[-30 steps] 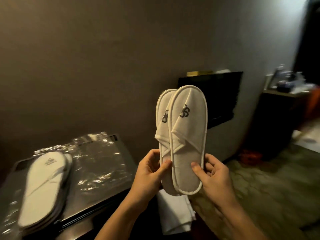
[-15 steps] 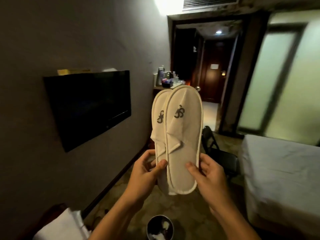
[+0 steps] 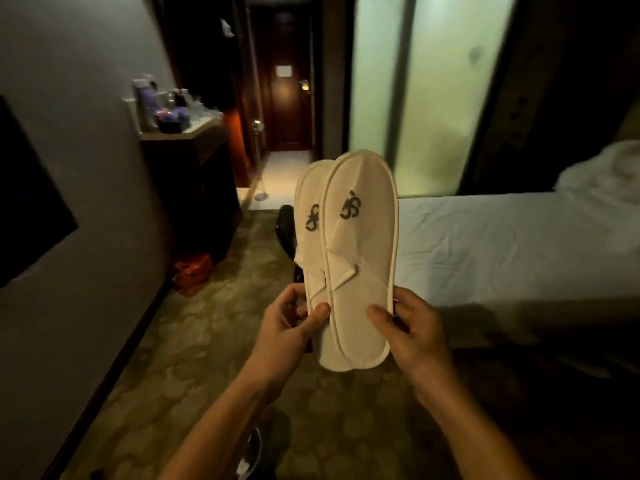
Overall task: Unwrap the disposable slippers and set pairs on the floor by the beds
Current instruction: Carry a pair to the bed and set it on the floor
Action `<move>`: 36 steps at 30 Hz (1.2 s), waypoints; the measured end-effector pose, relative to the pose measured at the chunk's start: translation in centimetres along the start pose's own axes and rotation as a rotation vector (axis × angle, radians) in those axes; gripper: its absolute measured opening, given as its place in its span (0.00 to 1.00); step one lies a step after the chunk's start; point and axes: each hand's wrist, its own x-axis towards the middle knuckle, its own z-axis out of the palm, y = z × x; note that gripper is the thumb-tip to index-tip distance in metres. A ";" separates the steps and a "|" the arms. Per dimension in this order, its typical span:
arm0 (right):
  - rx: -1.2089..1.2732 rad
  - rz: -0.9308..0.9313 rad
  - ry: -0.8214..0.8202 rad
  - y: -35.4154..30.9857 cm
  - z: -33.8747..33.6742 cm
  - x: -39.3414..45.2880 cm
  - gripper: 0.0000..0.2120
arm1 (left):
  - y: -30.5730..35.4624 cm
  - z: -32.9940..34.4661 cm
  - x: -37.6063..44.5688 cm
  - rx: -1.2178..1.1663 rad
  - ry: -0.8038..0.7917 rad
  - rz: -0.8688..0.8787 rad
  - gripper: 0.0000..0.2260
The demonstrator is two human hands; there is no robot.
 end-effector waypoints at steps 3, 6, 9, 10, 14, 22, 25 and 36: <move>-0.018 0.065 0.112 1.6 -2.6 1.4 0.10 | -1.9 2.4 3.8 0.001 -0.129 -0.042 0.12; -0.031 0.089 0.235 2.8 -4.2 2.9 0.12 | -3.1 3.9 8.0 0.019 -0.255 -0.062 0.11; -0.081 0.118 0.350 4.3 -6.0 3.8 0.11 | -4.7 5.8 12.0 0.034 -0.393 -0.066 0.11; -0.097 0.130 0.390 4.8 -6.6 4.1 0.11 | -5.2 6.7 13.3 0.042 -0.444 -0.075 0.12; -0.104 0.175 0.558 6.5 -8.9 5.3 0.15 | -6.6 10.8 17.8 0.043 -0.638 -0.144 0.11; -0.123 0.320 1.006 11.7 -16.3 6.9 0.12 | -12.3 23.6 24.5 0.062 -0.988 -0.329 0.11; -0.098 0.366 1.126 13.7 -20.4 7.8 0.22 | -14.3 29.4 26.2 0.075 -1.093 -0.329 0.09; 0.009 0.357 1.523 15.6 -36.4 11.9 0.10 | -20.4 54.1 32.5 0.295 -1.441 -0.266 0.17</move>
